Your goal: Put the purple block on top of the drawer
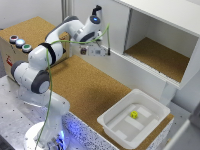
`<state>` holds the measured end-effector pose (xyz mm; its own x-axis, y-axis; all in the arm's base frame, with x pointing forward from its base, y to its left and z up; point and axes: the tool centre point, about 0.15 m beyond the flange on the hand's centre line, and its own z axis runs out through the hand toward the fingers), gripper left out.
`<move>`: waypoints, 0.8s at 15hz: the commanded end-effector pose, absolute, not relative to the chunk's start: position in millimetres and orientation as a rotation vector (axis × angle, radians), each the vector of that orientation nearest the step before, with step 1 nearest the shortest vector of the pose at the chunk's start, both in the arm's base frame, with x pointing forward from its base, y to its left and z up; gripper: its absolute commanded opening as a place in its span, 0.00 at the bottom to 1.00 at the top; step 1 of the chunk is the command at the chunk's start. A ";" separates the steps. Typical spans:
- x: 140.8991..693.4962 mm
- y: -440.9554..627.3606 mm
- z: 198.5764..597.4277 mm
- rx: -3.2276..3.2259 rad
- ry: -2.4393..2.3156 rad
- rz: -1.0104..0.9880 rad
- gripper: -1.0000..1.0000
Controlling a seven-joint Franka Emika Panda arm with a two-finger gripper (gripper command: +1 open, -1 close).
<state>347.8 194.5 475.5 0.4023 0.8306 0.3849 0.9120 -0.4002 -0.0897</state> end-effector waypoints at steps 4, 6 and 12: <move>338.9 390.8 481.3 -2.057 -1.869 -0.530 0.00; 338.1 419.6 489.2 -1.981 -1.877 -0.565 0.00; 301.8 487.2 463.3 -1.685 -1.995 -0.524 0.00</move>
